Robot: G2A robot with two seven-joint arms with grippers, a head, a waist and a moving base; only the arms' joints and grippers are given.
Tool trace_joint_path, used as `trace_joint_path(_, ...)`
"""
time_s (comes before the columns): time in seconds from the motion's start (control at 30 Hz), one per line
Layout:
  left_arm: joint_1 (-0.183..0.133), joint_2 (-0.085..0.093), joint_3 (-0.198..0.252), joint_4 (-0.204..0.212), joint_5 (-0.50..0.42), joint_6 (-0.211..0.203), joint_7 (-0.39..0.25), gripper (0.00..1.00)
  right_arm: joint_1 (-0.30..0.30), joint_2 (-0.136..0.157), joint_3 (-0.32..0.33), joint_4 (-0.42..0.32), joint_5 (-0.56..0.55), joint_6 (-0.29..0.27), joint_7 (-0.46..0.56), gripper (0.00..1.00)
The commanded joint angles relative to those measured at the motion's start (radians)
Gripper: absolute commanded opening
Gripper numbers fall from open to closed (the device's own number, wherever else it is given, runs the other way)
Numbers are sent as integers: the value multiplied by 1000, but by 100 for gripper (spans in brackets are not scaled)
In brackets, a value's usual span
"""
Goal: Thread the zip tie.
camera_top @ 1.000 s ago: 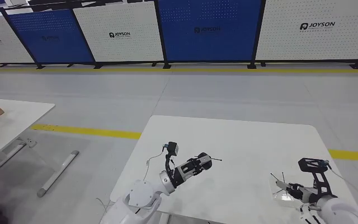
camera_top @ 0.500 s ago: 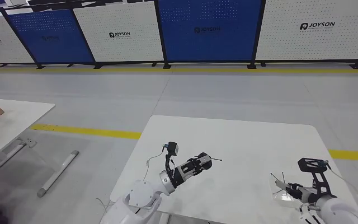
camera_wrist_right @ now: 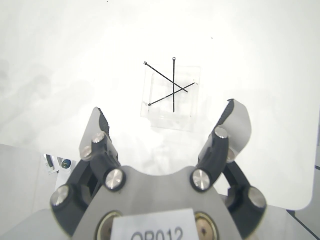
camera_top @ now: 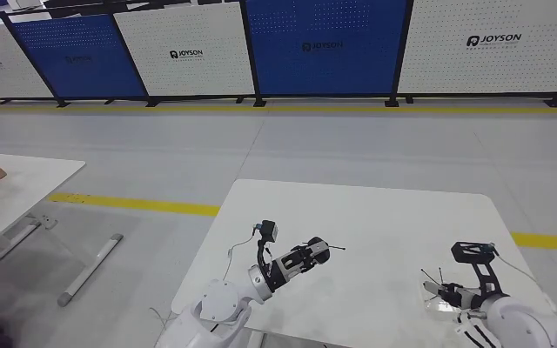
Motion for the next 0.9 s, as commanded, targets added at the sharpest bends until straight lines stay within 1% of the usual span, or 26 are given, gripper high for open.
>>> trace_joint_path(0.0, 0, 0, 0, 0, 0, 0, 0, 0, -4, -1, 3, 8, 5, 6, -24, 100)
trace_joint_path(0.1, 0, 0, 0, 0, 0, 0, 0, 0, -8, -2, 32, 20, 40, 40, -55, 100)
trace_joint_path(0.17, 0, 0, 0, 0, 0, 0, 0, 0, -8, -1, 45, 23, 49, 46, -54, 100)
trace_joint_path(0.27, 0, 0, 0, 0, 0, 0, 0, 0, -6, 0, 44, 26, 35, 43, -48, 100)
trace_joint_path(0.83, 0, 0, 0, 0, 0, 0, 0, 0, -6, 0, 44, 26, 35, 43, -48, 100)
trace_joint_path(0.87, 0, 0, 0, 0, 0, 0, 0, 0, -10, 0, 39, 31, 44, 25, -64, 100)
